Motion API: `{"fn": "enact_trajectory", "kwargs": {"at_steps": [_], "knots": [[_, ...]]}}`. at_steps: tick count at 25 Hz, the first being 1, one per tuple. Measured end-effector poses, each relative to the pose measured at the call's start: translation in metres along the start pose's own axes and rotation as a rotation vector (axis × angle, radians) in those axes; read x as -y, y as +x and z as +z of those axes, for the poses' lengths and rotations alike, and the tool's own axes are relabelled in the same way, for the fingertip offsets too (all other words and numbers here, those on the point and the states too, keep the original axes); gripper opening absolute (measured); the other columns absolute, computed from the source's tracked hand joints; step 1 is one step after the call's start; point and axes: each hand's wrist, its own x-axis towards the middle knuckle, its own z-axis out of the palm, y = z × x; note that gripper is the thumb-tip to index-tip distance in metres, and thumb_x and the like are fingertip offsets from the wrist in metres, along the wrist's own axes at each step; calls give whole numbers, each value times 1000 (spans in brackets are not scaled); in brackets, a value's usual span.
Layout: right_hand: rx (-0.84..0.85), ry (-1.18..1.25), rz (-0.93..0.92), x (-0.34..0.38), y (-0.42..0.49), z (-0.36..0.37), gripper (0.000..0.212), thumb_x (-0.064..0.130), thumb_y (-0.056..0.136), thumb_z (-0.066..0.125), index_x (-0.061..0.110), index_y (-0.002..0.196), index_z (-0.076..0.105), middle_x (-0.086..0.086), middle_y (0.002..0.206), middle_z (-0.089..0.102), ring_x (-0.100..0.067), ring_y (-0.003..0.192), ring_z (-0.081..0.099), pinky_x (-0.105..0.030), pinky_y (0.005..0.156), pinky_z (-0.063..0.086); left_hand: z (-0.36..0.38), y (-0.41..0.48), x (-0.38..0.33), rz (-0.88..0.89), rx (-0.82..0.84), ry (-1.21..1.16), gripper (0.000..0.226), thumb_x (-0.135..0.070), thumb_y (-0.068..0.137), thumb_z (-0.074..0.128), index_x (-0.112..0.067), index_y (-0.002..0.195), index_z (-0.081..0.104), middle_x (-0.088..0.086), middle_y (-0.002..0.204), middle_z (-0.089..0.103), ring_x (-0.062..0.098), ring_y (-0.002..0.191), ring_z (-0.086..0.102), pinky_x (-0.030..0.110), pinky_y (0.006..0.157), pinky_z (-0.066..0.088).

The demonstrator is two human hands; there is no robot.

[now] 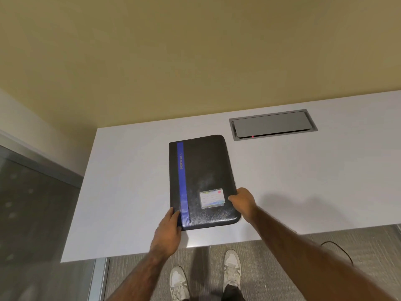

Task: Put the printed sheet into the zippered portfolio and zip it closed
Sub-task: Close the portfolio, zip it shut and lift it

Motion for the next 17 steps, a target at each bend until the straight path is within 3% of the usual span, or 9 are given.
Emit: {"fn": "enact_trajectory", "kwargs": {"at_steps": [3,5,8,11,14,17], "knots": [[-32,-131,13,-14,-8,10,36,17,95,55,8,130,57,-17,130,61,-37,115,61,-48,100,54,-9,-10,30,-33,2,148,64,-9,89,51,-26,150,41,-1,146,51,24,123,53,39,102,46],[-189,-319,-34,-25,-23,21,34,17,95,54,11,129,56,-14,129,56,-34,116,56,-47,98,53,-15,-14,45,-47,8,184,56,-13,90,55,-27,144,50,-4,139,58,21,119,55,36,98,45],[-371,-456,-294,-35,-53,53,23,17,92,59,13,114,61,-9,115,59,-28,104,57,-43,86,55,-21,-13,59,-19,1,250,43,-19,90,59,-31,131,62,-6,129,63,19,110,59,32,91,47],[-217,-348,-462,-34,-78,98,10,17,93,59,8,93,63,-11,94,63,-27,84,59,-41,72,53,-24,-8,62,33,-3,294,31,-21,91,59,-34,118,69,-5,115,68,19,99,62,32,81,50],[50,-313,-372,-31,-89,146,26,30,93,65,11,109,69,-8,108,69,-26,97,65,-32,84,51,-22,-3,62,101,-5,317,28,-22,92,60,-33,115,71,-4,111,67,21,99,62,34,82,51],[143,-237,-243,-27,-95,183,36,34,87,73,16,118,67,-4,112,71,-22,102,66,-28,87,49,-17,1,63,158,-3,354,28,-20,92,57,-31,114,71,-3,110,64,23,100,60,36,83,50]]}}
